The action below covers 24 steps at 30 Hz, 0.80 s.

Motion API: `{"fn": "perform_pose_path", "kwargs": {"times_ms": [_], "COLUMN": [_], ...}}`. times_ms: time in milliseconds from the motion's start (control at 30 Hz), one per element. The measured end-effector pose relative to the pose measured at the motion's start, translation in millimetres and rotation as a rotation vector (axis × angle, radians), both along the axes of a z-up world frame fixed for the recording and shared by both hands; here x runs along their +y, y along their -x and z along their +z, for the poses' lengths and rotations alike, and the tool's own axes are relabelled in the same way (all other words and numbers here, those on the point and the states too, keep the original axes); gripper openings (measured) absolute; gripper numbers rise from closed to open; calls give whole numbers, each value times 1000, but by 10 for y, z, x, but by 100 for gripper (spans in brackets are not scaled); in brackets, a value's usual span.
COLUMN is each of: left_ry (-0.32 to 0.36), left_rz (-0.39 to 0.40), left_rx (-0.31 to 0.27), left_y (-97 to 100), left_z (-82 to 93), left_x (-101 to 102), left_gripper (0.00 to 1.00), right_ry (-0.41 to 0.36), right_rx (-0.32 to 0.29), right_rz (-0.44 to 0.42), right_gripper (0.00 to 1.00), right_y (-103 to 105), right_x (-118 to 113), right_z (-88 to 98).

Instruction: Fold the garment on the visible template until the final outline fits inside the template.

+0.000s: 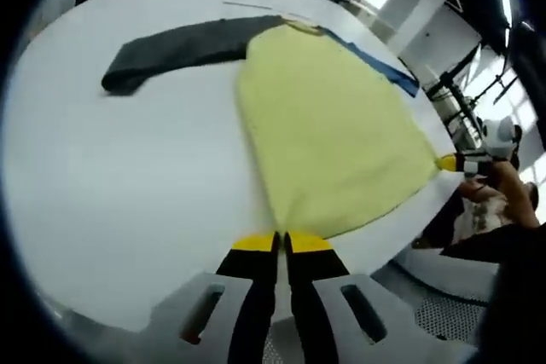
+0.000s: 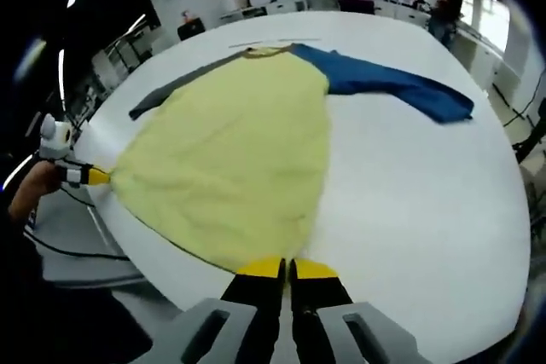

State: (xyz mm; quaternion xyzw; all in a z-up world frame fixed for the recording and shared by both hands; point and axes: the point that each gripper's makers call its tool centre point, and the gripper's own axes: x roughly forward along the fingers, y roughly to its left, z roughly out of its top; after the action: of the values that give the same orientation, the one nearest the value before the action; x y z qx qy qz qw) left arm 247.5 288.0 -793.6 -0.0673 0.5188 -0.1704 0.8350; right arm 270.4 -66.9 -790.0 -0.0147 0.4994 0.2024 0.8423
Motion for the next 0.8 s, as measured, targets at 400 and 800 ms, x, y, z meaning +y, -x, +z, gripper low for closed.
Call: {"fn": "perform_pose_path", "kwargs": {"times_ms": [400,800], "left_ry": [-84,-70], "left_rz": [-23,-52], "left_rx": [3,-33], "left_y": [39,46], "left_z": [-89,-8], "left_x": [54,18], "left_gripper": [1,16], "right_ry": [2,-7], "right_rx": [9,-8], "right_rz": [1,2], "right_gripper": [0,4], "right_y": [15,-12], "right_x": [-8,-28], "right_z": [-75,-48]}}
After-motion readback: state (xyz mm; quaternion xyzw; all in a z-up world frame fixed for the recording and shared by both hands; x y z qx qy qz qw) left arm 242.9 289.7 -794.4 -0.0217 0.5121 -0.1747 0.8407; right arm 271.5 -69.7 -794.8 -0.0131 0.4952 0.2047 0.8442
